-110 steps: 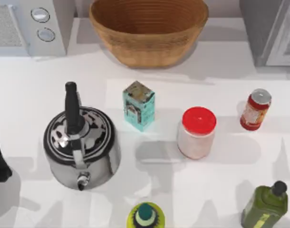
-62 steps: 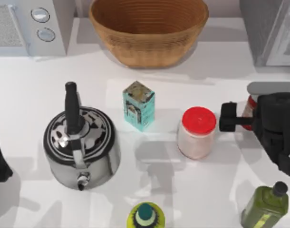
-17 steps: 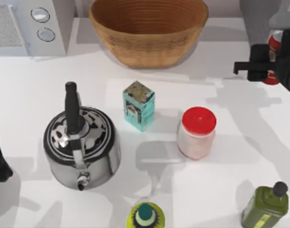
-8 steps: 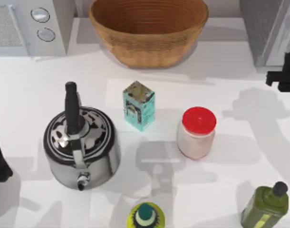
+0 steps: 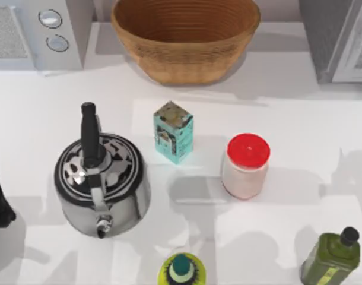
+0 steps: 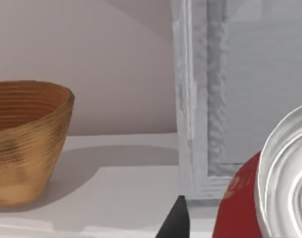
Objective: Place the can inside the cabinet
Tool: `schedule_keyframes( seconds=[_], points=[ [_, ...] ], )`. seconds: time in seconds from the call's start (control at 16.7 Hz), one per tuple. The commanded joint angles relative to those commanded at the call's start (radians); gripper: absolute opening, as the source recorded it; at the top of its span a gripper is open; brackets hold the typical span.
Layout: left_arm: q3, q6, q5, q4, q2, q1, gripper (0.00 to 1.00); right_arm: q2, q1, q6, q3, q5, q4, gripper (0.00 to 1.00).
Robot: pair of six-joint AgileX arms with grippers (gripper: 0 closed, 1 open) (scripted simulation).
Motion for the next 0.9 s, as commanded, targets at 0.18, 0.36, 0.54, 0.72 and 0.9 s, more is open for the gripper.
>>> schedule_keyframes(
  seconds=[0.18, 0.36, 0.54, 0.72, 0.9],
  points=[
    [0.000, 0.000, 0.000, 0.000, 0.000, 0.000, 1.00, -0.227, -0.074, -0.044, -0.145, -0.045, -0.021, 0.00],
    [0.000, 0.000, 0.000, 0.000, 0.000, 0.000, 1.00, -0.371, -0.130, -0.077, -0.250, -0.072, -0.039, 0.00],
    [0.000, 0.000, 0.000, 0.000, 0.000, 0.000, 1.00, -0.423, -0.152, -0.089, -0.289, -0.079, -0.045, 0.00],
    [0.000, 0.000, 0.000, 0.000, 0.000, 0.000, 1.00, -0.423, -0.152, -0.089, -0.289, -0.079, -0.045, 0.00],
    [0.000, 0.000, 0.000, 0.000, 0.000, 0.000, 1.00, -0.410, -0.146, -0.086, -0.277, -0.076, -0.049, 0.00]
  ],
)
